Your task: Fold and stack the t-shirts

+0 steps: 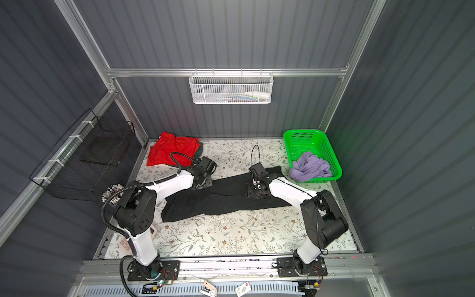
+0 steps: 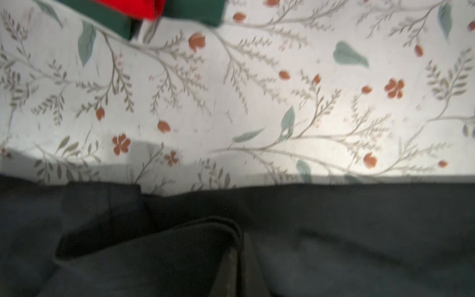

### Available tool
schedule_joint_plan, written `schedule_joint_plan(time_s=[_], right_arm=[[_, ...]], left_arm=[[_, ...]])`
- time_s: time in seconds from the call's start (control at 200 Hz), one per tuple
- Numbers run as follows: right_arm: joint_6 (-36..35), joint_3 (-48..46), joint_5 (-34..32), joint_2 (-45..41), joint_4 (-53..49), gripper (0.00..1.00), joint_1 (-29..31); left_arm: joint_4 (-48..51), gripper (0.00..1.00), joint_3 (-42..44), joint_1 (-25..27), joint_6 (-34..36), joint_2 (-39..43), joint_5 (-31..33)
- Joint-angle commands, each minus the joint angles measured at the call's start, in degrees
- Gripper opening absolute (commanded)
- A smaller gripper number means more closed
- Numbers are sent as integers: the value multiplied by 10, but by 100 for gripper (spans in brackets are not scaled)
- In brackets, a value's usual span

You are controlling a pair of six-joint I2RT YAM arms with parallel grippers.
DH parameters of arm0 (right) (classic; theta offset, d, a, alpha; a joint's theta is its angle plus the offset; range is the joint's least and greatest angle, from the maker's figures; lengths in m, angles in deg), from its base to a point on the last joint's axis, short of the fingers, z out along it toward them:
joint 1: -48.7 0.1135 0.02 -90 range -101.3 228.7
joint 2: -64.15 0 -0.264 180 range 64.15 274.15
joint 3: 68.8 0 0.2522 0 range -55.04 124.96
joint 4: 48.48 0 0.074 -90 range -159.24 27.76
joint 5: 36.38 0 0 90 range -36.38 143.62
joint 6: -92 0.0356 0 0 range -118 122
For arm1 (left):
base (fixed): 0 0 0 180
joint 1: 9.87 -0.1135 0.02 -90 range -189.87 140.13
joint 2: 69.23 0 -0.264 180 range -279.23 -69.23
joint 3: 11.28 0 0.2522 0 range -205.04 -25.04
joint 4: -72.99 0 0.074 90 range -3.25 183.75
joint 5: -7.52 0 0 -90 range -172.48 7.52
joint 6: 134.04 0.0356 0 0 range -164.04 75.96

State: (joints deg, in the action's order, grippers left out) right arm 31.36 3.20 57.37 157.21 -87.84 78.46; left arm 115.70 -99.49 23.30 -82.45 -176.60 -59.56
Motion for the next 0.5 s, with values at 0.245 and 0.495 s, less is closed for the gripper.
schedule_joint_plan(time_s=[0.245,0.495], right_arm=[[-17,0,-46,-11,-43,71,-1],[-26,13,-86,6,-82,71,-9]], left_arm=[[22,62,-46,-7,38,-18,15],[1,87,42,1,15,107,21]])
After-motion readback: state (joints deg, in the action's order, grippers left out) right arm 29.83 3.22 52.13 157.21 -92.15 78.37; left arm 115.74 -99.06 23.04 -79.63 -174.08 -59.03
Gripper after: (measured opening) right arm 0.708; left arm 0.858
